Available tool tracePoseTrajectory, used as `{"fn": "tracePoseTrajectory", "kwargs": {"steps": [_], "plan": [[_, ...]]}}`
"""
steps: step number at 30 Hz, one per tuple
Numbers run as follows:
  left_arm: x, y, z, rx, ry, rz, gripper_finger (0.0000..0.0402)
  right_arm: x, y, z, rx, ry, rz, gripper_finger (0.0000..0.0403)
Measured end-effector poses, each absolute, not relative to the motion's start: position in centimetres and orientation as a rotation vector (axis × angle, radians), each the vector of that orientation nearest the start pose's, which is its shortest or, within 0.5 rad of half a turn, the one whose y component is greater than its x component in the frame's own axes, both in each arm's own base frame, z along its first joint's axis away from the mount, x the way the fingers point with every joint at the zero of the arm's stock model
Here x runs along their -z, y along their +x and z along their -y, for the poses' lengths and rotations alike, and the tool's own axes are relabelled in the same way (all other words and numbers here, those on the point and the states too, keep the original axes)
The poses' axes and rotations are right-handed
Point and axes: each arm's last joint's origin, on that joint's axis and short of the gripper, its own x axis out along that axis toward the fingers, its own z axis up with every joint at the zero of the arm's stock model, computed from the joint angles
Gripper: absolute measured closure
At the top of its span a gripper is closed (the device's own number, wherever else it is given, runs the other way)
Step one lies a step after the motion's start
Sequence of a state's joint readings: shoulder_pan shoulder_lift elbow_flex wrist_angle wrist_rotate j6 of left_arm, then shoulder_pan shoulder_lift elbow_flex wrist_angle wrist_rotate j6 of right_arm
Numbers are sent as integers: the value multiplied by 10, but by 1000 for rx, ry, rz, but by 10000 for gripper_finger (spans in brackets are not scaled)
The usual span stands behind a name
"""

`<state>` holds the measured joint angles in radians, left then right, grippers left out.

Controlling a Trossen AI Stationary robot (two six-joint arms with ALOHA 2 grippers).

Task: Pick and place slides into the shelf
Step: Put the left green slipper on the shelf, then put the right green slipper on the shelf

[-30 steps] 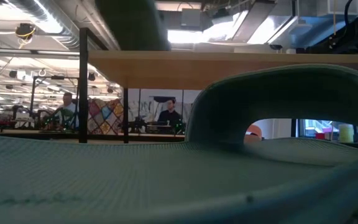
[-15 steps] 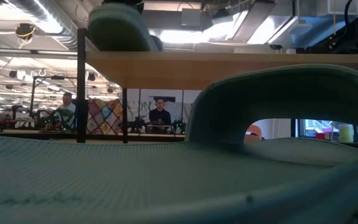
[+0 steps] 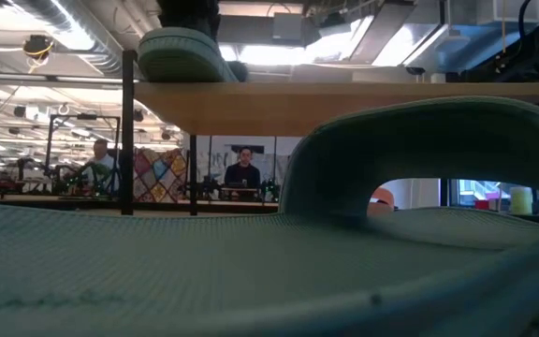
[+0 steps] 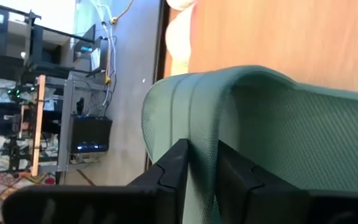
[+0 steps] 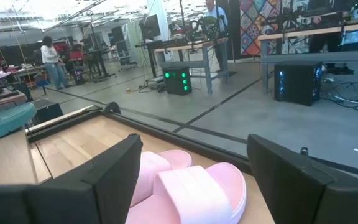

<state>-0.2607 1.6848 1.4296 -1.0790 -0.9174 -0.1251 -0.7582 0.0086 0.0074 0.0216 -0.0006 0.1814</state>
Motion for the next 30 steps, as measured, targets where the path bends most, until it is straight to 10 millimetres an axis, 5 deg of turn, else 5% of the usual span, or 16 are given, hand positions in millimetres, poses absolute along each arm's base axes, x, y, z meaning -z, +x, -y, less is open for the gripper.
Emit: {"fn": "tracePoseTrajectory", "kwargs": {"steps": [14,30], "plan": [[-284,321,64,-562,584,-1073,210,-167,71,67,753,163,87,111],[-303,307,69,-579,518,-995,203,-167,71,67,753,163,87,111]]}}
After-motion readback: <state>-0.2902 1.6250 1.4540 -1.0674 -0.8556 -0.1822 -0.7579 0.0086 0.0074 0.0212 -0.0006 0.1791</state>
